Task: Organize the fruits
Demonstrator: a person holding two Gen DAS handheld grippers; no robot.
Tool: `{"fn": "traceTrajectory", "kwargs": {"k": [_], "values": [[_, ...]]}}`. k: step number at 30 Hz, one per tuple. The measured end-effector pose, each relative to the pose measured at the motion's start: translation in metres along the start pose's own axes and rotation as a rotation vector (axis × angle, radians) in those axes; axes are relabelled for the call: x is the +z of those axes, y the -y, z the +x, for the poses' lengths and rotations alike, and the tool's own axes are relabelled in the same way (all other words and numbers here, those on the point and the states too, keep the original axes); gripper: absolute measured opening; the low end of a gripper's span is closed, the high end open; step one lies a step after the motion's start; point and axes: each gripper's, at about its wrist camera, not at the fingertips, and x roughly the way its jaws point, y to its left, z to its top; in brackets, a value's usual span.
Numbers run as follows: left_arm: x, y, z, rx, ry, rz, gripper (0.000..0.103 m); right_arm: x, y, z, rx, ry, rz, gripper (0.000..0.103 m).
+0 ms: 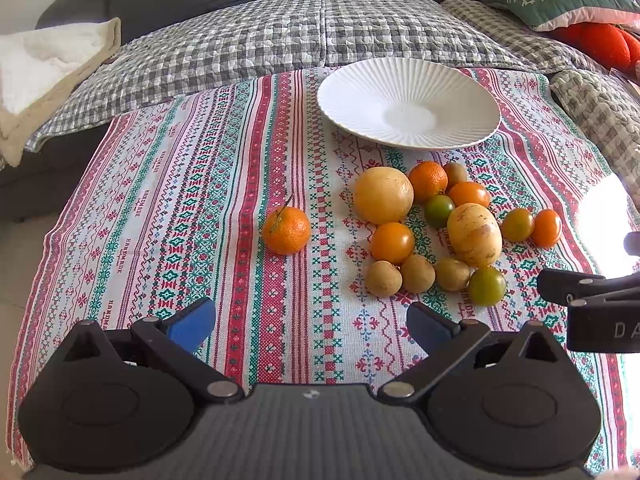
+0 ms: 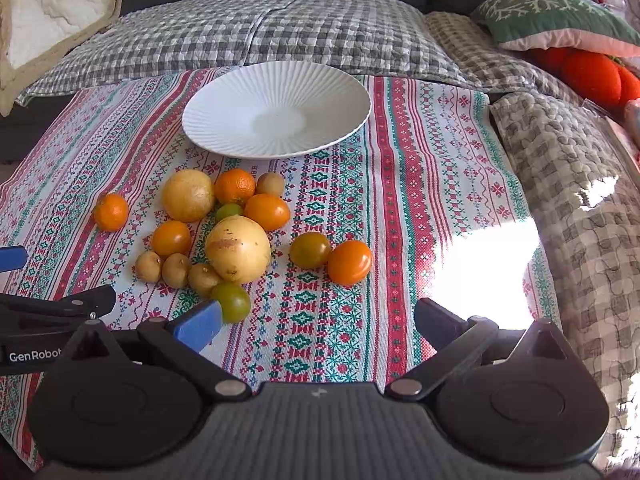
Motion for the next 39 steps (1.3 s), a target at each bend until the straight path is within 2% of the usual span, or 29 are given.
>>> {"fn": "traceTrajectory", "kwargs": {"k": [16,39], "values": [[0.003,-0.005,0.0043,-0.008,-0.01,-0.011,0.088,0.0065,0.0038,0.0063,0.024,-0.025,0.037,0.103],[0.005,-0.0069,0.0025,-0.019,0.007,-0.004,0.088,0.0061,0.0024,0.0052,0.029,-0.022,0.013,0.103]]}}
